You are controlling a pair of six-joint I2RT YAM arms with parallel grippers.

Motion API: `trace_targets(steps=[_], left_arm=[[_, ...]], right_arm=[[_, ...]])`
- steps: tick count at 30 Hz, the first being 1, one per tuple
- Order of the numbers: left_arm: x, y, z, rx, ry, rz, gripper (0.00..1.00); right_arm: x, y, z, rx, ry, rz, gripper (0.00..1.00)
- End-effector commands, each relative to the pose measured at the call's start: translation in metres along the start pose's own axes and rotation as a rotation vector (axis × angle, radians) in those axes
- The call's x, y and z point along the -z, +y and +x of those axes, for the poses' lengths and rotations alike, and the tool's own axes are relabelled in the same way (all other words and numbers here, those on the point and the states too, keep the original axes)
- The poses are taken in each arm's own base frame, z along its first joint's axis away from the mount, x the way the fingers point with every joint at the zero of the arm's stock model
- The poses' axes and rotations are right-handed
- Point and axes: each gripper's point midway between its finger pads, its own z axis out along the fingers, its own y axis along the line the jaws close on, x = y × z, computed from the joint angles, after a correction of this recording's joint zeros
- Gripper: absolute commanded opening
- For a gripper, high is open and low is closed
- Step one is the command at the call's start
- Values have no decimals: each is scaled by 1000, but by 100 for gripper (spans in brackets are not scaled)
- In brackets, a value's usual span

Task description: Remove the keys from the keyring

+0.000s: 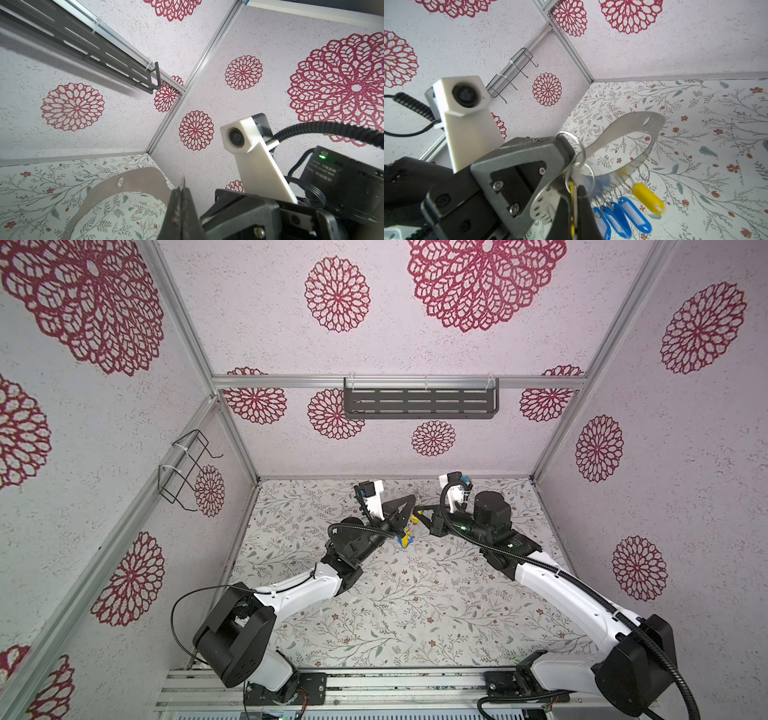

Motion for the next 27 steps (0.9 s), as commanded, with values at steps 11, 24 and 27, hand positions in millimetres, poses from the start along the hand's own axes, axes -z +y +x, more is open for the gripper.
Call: trace_targets(steps=[11,24,27], left_arm=[[-7,-21,-15,43,-29,123,0],[-9,-34,-12,60,90,209,0],[-9,-32,-12,102,127,241,0]], right_arm=[[11,22,-4,115,-26,-39,0],[37,14,-15,206,-45,93,39],[55,12,-30,217,-73,118,40]])
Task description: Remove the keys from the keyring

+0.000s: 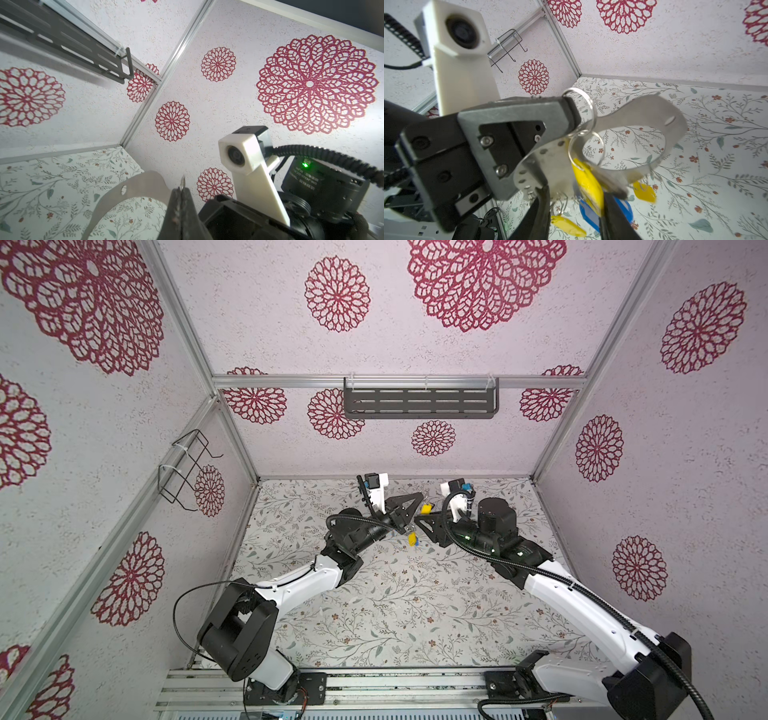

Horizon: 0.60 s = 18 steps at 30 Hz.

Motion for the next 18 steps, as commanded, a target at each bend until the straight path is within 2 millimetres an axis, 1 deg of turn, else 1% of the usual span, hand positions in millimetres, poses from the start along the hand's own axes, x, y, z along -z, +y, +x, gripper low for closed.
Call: trace_targets(steps=[1,2,5,6,8,10,15,18], left_arm=[[-1,-12,-8,43,38,85,0],[0,-12,-9,54,43,95,0],[0,-11,-10,62,46,99,0],[0,-12,-11,66,47,101,0],[-1,-13,-11,83,50,106,0],[-1,-14,-11,97,53,114,0],[0,-24,-15,134,51,159,0],[-1,-26,-15,144,58,170,0]], right_arm=[[36,6,-45,66,-114,16,38],[42,7,-51,50,-130,-5,35],[55,13,-68,4,-191,-95,31],[56,14,-72,-16,-205,-123,31],[56,16,-78,-54,-228,-186,30],[53,16,-80,-84,-239,-224,30],[42,20,-81,-120,-239,-316,33],[39,20,-80,-115,-239,-333,35]])
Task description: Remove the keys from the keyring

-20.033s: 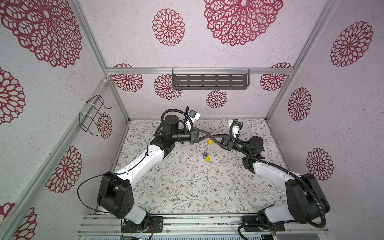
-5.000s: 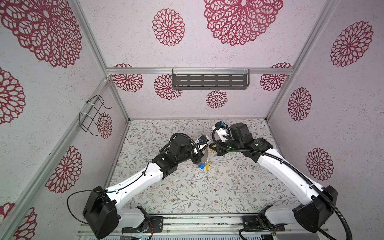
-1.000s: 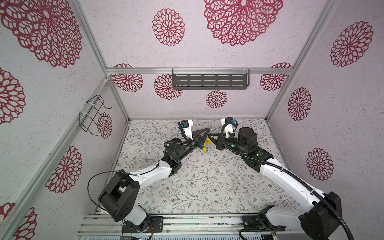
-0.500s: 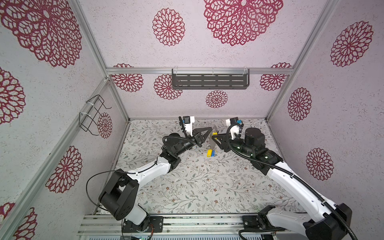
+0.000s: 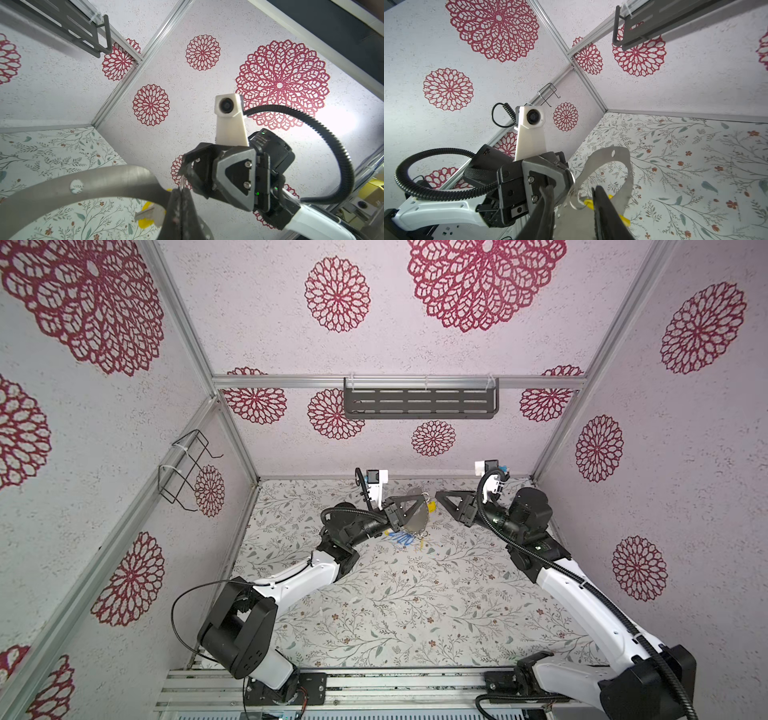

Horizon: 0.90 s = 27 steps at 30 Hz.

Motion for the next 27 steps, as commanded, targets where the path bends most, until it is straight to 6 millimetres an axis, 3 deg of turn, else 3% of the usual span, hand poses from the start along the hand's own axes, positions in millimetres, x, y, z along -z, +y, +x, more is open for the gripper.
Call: trace_targets(steps=[1,6,21,27], left_arm=[[-3,-18,-13,-9,-18,72,0],[-5,-18,-11,-6,-7,78,0],[-8,-20,-17,-19,-17,83,0],[-10,-18,-17,-24,-13,75,0]], right_arm=[[4,27,-16,38,-49,-114,35],[1,27,-13,34,-37,-135,33],[-7,25,6,7,0,-149,15],[-8,26,7,7,1,-151,13]])
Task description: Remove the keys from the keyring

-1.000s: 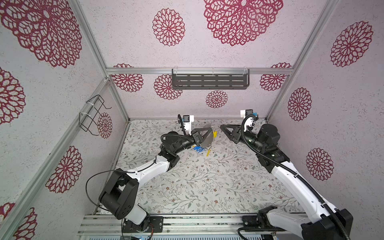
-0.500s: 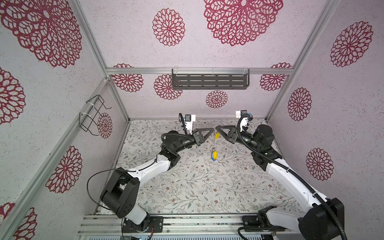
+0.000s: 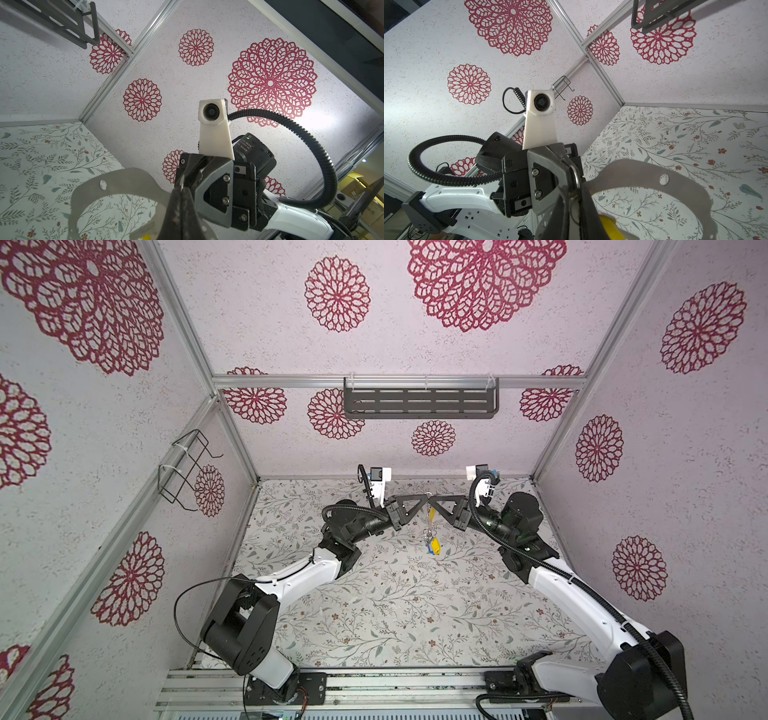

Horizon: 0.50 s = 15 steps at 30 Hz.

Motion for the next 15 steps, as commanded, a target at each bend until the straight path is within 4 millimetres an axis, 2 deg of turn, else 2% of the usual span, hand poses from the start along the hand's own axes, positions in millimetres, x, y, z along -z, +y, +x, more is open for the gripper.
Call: trace_targets(steps=[1,5,10,15], left_arm=[[-4,-12,-16,-45,-35,38,0],[-5,-10,-13,-43,-24,36,0],[-5,-6,-8,-50,-1,26,0],[-5,2,0,-62,28,-4,0]], right_arm=[[-1,18,-10,43,-25,-56,13],[-2,18,-13,47,-34,-54,10],[-4,17,-13,39,-36,-56,0],[-4,17,-14,40,-37,-54,0]])
